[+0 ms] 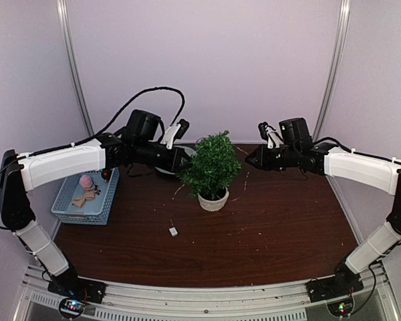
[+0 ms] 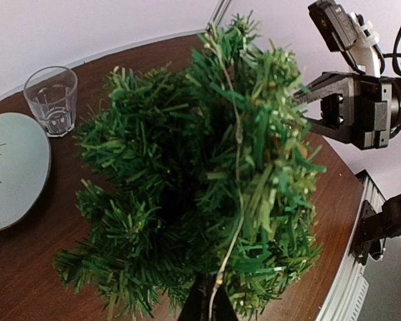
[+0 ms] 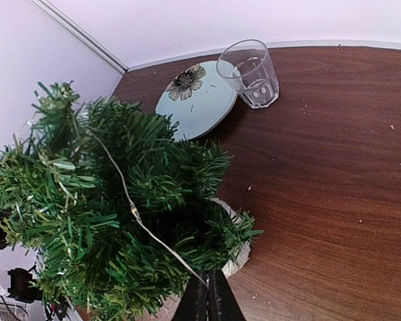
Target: Decorate the small christmas tree
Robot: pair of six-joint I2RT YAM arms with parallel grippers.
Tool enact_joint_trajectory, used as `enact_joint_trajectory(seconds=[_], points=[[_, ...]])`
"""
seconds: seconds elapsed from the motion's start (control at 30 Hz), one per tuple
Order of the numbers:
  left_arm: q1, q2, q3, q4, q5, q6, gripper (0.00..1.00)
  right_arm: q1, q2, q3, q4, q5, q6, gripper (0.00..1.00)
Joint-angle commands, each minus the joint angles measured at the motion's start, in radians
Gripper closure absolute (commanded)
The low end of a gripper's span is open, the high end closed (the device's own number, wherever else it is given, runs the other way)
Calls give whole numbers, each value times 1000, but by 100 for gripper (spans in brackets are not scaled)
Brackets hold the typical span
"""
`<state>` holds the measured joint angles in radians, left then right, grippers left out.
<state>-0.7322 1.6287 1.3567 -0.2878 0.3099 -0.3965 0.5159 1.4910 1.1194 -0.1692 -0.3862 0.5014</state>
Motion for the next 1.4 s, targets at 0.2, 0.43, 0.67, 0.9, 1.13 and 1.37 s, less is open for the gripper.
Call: enact_joint_trajectory(seconds=[0.2, 0.43, 0.67, 0.9, 1.13, 1.37], points=[[-9, -51, -40, 66, -30, 48, 89, 8, 23, -3, 10, -26, -10, 100], [6, -106, -37, -7, -57, 88, 63, 7, 29, 8, 4, -34, -22, 100], [88, -183, -38, -63, 47, 141, 51, 7, 31, 19, -5, -40, -33, 100], [111, -57, 148, -178, 220, 253, 68, 7, 32, 23, -10, -45, -38, 100], [110, 39, 216, -177, 295, 264, 80, 7, 27, 24, -11, -45, -38, 100], [109, 65, 207, -160, 337, 265, 86, 7, 34, 26, -9, -51, -37, 100]])
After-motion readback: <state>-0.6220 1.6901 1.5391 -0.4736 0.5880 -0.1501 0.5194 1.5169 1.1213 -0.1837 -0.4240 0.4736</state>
